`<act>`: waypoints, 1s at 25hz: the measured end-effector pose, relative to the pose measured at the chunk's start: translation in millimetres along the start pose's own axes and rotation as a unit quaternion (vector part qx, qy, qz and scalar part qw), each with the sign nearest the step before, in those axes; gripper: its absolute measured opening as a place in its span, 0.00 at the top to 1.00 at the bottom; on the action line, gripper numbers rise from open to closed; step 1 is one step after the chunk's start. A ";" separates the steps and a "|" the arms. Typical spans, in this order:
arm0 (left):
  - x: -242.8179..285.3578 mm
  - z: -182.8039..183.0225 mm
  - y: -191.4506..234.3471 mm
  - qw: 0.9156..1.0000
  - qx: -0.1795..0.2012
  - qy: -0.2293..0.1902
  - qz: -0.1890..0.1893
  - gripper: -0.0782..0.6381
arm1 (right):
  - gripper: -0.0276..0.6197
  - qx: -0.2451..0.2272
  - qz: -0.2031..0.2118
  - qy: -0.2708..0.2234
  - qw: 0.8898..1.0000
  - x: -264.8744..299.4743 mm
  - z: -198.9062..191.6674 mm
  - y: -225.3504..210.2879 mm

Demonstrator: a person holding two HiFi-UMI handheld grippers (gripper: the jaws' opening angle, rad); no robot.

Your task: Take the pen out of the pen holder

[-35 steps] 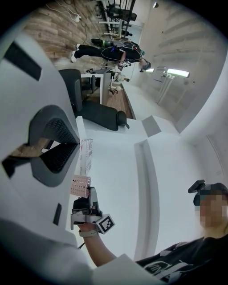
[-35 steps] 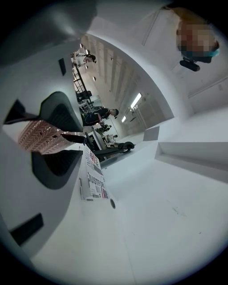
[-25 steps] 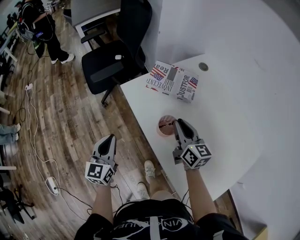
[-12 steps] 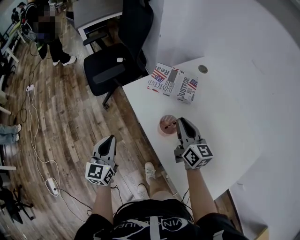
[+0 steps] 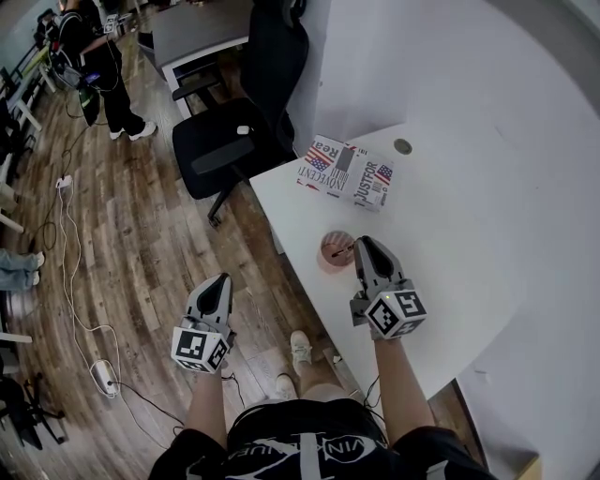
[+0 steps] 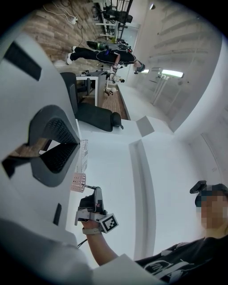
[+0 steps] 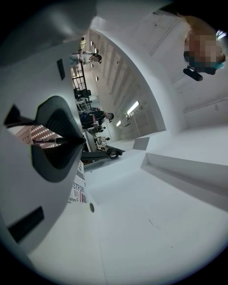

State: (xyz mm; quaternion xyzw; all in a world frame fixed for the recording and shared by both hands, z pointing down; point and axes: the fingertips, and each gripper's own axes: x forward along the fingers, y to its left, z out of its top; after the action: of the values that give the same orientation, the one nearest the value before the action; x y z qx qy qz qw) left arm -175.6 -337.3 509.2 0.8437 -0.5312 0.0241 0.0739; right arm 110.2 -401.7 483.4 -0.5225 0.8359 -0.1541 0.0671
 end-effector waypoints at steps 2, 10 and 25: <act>-4.9 2.0 -0.6 1.000 0.001 -0.002 0.000 0.87 | 0.88 -0.005 0.000 -0.004 1.000 -3.3 3.9 3.9; -24.5 4.7 -4.7 1.000 0.000 -0.010 0.001 0.87 | 0.88 -0.022 -0.006 -0.026 0.999 -21.3 16.6 16.0; -63.3 13.5 -17.8 1.000 0.007 -0.020 -0.003 0.87 | 0.88 -0.040 0.000 -0.067 0.997 -51.0 43.9 43.3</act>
State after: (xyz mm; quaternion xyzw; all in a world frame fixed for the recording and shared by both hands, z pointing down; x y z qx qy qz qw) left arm -187.6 -275.3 486.6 0.8461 -0.5299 0.0109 0.0571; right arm 107.9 -346.7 425.3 -0.5338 0.8351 -0.0852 0.1015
